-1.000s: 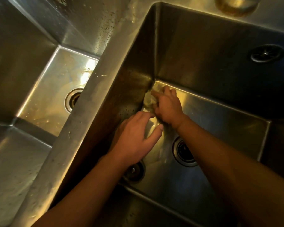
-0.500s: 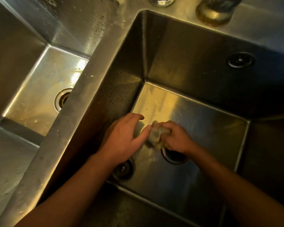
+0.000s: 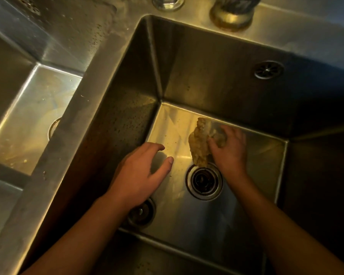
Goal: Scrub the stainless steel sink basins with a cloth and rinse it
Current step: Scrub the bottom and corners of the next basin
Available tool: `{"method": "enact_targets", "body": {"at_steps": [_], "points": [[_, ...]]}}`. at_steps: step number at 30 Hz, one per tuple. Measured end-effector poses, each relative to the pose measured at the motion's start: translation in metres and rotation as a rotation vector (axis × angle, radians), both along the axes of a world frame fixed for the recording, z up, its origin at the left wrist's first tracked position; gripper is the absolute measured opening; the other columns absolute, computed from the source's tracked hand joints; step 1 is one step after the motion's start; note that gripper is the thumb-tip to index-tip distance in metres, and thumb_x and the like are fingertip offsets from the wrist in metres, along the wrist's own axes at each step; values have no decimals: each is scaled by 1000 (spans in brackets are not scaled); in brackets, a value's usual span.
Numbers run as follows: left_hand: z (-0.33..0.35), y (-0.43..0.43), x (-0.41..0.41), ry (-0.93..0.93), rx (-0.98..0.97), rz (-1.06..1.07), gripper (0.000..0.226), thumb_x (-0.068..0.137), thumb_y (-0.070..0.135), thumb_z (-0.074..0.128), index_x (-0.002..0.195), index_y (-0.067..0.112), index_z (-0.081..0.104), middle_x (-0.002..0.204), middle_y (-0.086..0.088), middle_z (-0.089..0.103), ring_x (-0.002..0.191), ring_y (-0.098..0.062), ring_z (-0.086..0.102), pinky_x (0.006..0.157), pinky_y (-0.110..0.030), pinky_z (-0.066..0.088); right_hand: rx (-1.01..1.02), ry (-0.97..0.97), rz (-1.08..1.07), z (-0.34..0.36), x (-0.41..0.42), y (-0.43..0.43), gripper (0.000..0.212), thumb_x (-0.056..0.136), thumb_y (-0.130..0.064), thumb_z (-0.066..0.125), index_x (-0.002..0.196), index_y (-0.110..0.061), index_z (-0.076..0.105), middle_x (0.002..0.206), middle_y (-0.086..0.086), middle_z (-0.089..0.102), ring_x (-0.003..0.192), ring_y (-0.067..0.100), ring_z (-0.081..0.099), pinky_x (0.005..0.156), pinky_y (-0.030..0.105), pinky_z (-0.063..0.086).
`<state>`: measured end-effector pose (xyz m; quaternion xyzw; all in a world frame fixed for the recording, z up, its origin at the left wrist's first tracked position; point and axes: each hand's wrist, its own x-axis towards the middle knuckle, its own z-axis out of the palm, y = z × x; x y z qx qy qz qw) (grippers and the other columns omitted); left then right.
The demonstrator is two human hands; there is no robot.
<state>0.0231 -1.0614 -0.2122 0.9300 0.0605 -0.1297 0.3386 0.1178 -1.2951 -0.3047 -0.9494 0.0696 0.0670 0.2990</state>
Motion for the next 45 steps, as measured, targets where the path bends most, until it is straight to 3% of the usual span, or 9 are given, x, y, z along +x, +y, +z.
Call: {"method": "enact_targets", "body": {"at_steps": [4,7,10,13,18,21,26,35,45], "points": [[1,-1,0,-1,3,-7,59,89,69,36,130,32,55,127,18,56,113,-2,54,89,-27,45,60,113,124,-4,-3,23,61,81,-60,65,132,-32,49,125,-6,48,113,13,46,88,31,43],[2,-1,-1,3,-6,0,58,89,67,38,130,31,56,127,17,56,114,-3,54,90,-28,47,27,113,107,-10,3,25,40,89,-41,64,124,-25,55,119,0,56,109,20,55,86,31,46],[2,0,0,13,4,1,57,90,68,37,132,32,54,128,17,55,114,-2,53,88,-28,47,355,245,-38,0,18,27,16,89,-25,69,103,-26,61,95,-9,64,91,11,63,83,30,50],[2,0,1,7,6,-6,57,91,67,37,131,32,54,127,18,55,113,-1,53,86,-28,46,615,382,45,8,26,35,21,86,-16,73,98,-29,63,91,-12,67,90,10,66,82,27,50],[2,0,1,3,-10,10,56,91,66,38,131,31,55,127,17,56,113,-2,54,88,-28,47,161,200,3,-13,22,27,46,80,-45,70,121,-27,59,118,-1,61,112,22,56,94,41,50],[3,0,2,0,-9,10,57,90,67,37,131,31,55,127,16,56,114,-2,53,88,-27,45,25,21,27,-13,12,27,60,84,-47,66,138,-26,49,133,3,47,126,24,41,103,41,41],[3,0,2,7,-9,15,60,90,69,35,132,30,54,129,16,55,115,-4,54,91,-31,48,-1,116,188,-21,-2,55,67,88,-51,63,147,-33,38,143,0,32,130,23,33,102,41,40],[-5,4,1,21,39,32,58,89,67,36,128,30,57,125,15,57,111,-3,55,85,-26,46,59,1,366,-42,48,113,48,90,-23,62,137,-24,54,145,7,36,125,31,41,104,41,44],[1,2,-10,-13,119,-79,42,93,59,42,114,27,59,108,7,61,100,-14,58,87,-33,46,105,175,770,-34,12,97,57,84,-45,67,137,-31,51,135,3,43,121,23,46,100,34,43]]}}
